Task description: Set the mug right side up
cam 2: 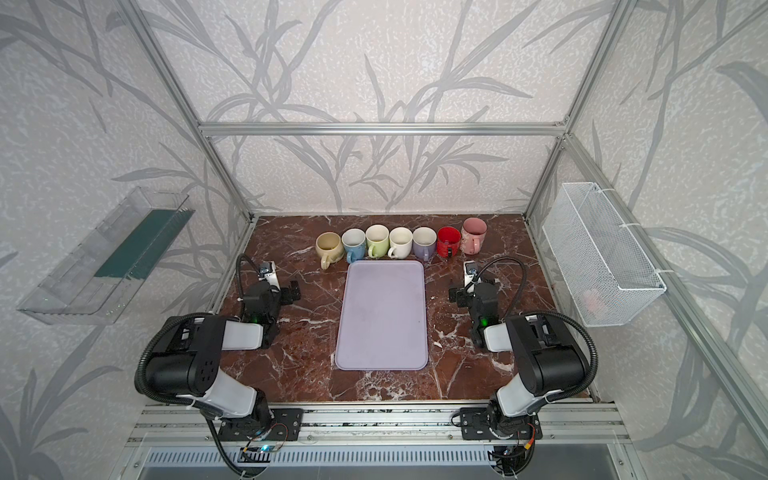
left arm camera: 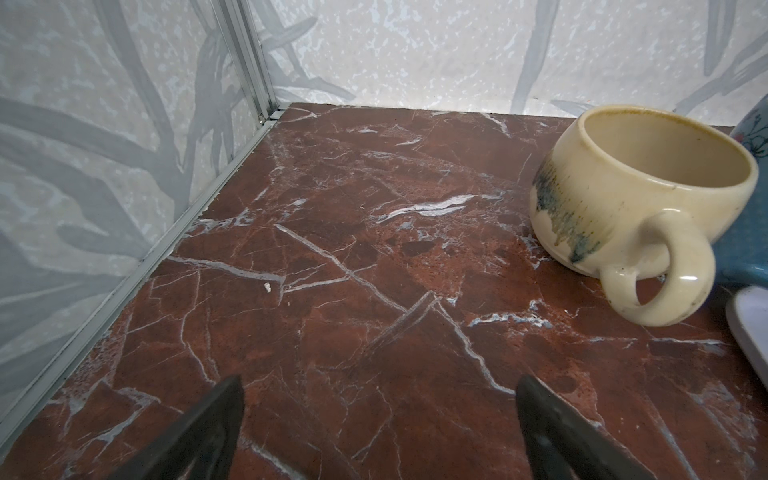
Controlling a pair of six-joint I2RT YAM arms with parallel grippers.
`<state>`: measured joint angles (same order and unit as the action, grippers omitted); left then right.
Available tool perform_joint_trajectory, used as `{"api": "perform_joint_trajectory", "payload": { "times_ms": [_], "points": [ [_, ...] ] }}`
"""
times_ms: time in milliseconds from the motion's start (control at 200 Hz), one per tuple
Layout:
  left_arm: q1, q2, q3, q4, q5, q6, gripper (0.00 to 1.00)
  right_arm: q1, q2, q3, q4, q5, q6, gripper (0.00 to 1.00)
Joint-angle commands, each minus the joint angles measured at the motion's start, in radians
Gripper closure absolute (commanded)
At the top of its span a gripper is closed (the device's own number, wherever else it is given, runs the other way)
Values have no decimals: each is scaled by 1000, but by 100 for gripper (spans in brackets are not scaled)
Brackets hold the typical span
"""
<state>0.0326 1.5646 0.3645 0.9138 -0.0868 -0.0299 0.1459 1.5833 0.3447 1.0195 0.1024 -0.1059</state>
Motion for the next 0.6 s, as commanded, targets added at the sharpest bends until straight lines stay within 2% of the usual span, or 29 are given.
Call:
{"api": "perform_joint_trajectory", "payload": {
  "times_ms": [0,595],
  "points": [
    [-5,0,12,26,-19,-5,1,4,8,-7,36,-6,-13,1],
    [-7,0,11,27,-22,-4,1,-10,6,14,-5,-38,-4,1]
  ]
}}
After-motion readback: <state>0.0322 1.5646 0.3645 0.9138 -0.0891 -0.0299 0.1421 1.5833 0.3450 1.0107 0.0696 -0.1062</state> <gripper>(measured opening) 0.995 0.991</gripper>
